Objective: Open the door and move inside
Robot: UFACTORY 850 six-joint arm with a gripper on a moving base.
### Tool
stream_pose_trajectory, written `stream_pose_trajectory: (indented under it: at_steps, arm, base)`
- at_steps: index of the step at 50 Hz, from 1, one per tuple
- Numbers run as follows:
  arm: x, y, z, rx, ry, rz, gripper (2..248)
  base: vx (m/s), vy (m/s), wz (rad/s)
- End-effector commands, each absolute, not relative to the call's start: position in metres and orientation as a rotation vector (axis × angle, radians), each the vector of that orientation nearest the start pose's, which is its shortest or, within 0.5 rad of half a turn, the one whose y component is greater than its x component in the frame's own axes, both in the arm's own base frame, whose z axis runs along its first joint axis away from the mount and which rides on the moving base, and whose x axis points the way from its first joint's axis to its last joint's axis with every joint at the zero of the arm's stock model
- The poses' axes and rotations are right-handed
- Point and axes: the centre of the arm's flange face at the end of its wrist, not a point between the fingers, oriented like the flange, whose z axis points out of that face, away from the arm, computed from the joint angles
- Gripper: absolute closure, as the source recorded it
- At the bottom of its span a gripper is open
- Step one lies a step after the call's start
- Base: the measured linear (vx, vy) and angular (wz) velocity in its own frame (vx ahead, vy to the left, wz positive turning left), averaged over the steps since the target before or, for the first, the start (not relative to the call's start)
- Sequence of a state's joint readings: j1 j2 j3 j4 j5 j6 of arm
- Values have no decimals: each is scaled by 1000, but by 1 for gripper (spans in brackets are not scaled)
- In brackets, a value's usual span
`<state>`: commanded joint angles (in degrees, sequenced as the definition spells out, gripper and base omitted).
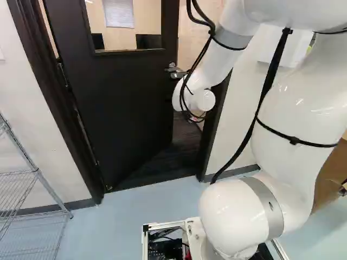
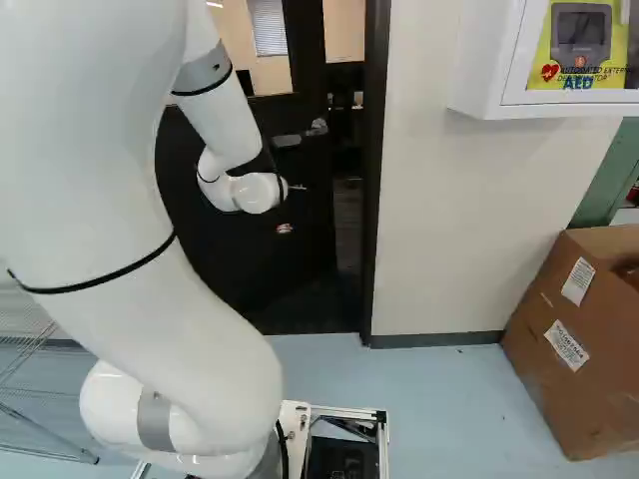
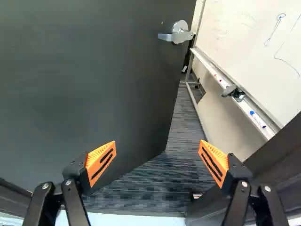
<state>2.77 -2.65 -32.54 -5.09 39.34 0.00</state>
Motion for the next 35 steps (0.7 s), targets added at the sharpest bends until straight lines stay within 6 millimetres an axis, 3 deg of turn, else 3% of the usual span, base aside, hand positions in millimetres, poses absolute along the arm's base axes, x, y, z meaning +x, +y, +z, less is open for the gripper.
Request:
stream_pose_trajectory:
  at_steps: [20,35]
  arm:
    - [405,11,426,-2570,-162,-1773,3]
    - [400,8,426,-2573,-154,-1775,3]
  base:
    - [0,0,0]
    - [0,0,0]
